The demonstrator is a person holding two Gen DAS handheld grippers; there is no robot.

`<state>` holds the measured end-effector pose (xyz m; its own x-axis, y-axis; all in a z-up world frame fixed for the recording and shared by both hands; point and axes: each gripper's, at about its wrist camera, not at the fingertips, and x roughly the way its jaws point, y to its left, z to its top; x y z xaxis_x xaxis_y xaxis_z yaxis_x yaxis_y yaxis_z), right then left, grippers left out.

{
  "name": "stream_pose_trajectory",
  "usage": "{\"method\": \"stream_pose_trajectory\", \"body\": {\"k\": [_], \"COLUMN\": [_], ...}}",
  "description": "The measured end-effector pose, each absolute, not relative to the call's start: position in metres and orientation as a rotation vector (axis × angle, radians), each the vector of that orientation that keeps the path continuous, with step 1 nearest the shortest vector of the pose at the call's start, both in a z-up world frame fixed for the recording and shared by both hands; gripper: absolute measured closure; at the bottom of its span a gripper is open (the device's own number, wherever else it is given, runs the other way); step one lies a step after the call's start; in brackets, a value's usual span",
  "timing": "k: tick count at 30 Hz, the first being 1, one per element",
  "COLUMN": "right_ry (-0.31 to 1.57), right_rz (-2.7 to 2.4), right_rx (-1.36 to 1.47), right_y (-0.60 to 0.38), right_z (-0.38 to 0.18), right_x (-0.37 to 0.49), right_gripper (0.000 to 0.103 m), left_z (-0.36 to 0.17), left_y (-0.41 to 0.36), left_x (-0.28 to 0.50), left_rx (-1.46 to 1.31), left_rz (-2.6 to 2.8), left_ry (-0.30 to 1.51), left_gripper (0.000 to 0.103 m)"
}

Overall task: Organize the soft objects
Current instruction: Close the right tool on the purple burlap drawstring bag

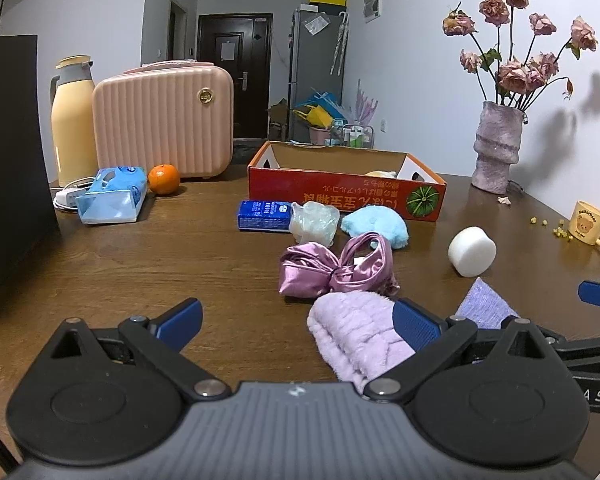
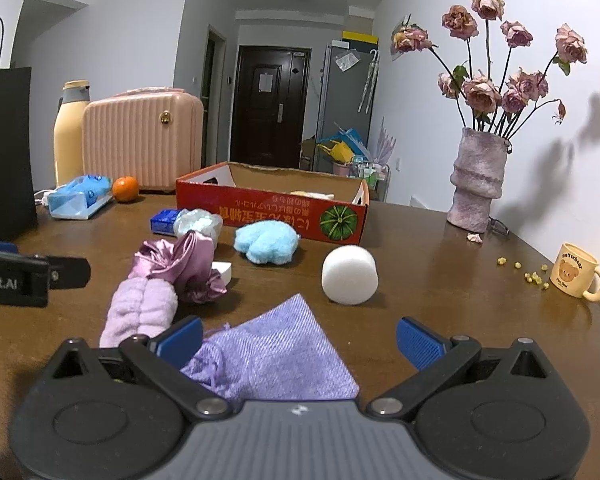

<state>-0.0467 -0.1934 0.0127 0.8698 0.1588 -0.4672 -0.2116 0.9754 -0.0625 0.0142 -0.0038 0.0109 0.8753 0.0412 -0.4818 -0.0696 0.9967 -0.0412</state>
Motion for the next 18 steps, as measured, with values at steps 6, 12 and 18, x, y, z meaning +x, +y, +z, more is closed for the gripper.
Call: {"method": "stream_pose_trajectory", "body": {"k": [6, 12, 18], "right_ry": [0.494, 0.532, 0.607], "right_rz": [0.193, 0.196, 0.210], "right_rx": [-0.108, -0.120, -0.098], "right_y": [-0.191, -0.184, -0.178], "right_z": [0.010, 0.003, -0.011], "right_x": [-0.043, -0.030, -0.008], "right_gripper": [0.000, 0.000, 0.000], "left_z": [0.008, 0.003, -0.004], "left_y": [0.001, 0.007, 0.012], "left_x": [0.013, 0.012, 0.012], "left_rx": [-0.057, -0.058, -0.066], "left_rz": [0.068, 0.077, 0.086], "left_ry": [0.504, 0.516, 0.536], "left_gripper": [0.000, 0.000, 0.000]}}
